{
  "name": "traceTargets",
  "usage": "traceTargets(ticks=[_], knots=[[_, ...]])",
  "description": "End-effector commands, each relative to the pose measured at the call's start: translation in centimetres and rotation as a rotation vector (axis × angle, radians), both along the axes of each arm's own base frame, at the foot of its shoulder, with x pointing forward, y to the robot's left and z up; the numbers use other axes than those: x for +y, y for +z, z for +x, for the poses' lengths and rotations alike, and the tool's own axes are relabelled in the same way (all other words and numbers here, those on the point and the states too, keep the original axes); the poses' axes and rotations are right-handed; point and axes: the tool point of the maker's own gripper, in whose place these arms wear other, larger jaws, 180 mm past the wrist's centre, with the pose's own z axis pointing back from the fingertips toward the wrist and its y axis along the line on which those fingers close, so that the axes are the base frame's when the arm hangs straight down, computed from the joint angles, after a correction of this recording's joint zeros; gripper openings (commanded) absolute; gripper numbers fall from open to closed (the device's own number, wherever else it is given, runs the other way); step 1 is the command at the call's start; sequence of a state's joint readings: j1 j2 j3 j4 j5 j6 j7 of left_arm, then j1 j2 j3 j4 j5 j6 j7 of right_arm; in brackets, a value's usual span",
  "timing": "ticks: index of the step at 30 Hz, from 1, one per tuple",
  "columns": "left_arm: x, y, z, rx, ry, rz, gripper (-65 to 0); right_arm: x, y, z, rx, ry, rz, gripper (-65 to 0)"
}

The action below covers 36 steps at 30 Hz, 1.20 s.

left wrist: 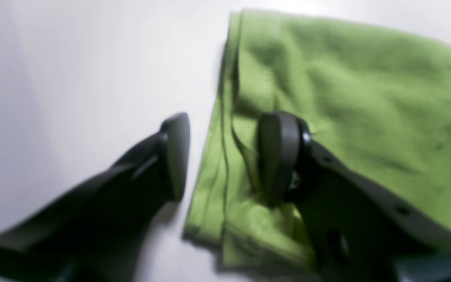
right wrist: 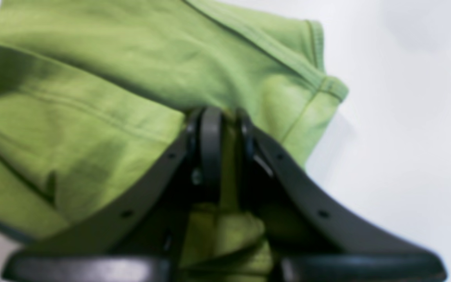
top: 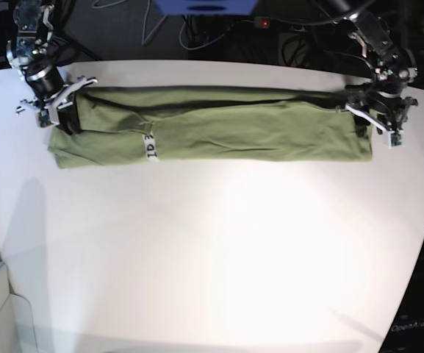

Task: Fold the T-shirt properly
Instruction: 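Reposition both grippers at the ends of the folded strip, then lift the strip end with the left gripper and fold it toward the middle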

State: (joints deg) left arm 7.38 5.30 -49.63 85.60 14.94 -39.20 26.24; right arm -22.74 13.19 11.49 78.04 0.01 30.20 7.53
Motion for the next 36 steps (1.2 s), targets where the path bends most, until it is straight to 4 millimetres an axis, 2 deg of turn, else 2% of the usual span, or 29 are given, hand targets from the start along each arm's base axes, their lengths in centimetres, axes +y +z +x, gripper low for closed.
traceTargets(ticks=[1,8,9,10,12,14,19,22,24,29,31,36], knots=[[-0.8,-1.9,-1.5,0.106,-0.029,-0.01,-36.2,-0.2,-2.0,-1.8,0.117,0.023,-0.05,-59.5],[-1.5,-3.0,-1.4,0.121,-0.029,-0.049,-36.9,-0.2,-2.0,-1.8,0.117,0.023,-0.05,-59.5],[-1.7,-3.0,-1.1,0.116,-0.029,-0.053,-38.5,-0.2,-2.0,-1.8,0.117,0.023,-0.05,-59.5],[-1.7,-2.9,-0.8,0.11,-0.029,-0.055,-42.7,-0.2,-2.0,-1.8,0.117,0.024,-0.052,-59.5],[-1.8,-2.9,-0.8,0.11,-0.031,-0.056,-55.0,-0.2,-2.0,-1.8,0.117,0.024,-0.052,-59.5],[-1.8,-2.6,-0.2,0.104,-0.033,-0.049,-63.8,-0.2,-2.0,-1.8,0.117,0.024,-0.052,-59.5],[-1.6,-2.6,-0.6,0.151,-0.027,-0.049,-62.2,-0.2,-2.0,-1.8,0.117,0.024,-0.052,-59.3],[-0.8,-0.5,0.4,0.108,-0.023,0.0,-62.2,-0.2,-2.0,-1.9,0.119,0.026,-0.056,-59.3],[-1.1,1.0,1.0,0.07,-0.019,0.024,-62.2,-0.2,-2.3,-2.0,0.129,0.038,-0.076,-59.5],[0.0,6.8,2.7,-0.052,-0.015,0.147,-62.2,-0.2,-2.5,-2.1,0.138,0.05,-0.101,-59.5],[-0.5,8.3,3.3,-0.058,-0.047,0.195,-62.2,-0.2,-2.5,-2.1,0.138,0.05,-0.101,-59.5],[-2.2,10.7,4.6,-0.058,-0.117,0.257,-62.2,-0.2,-2.4,-2.0,0.135,0.049,-0.101,-59.5]])
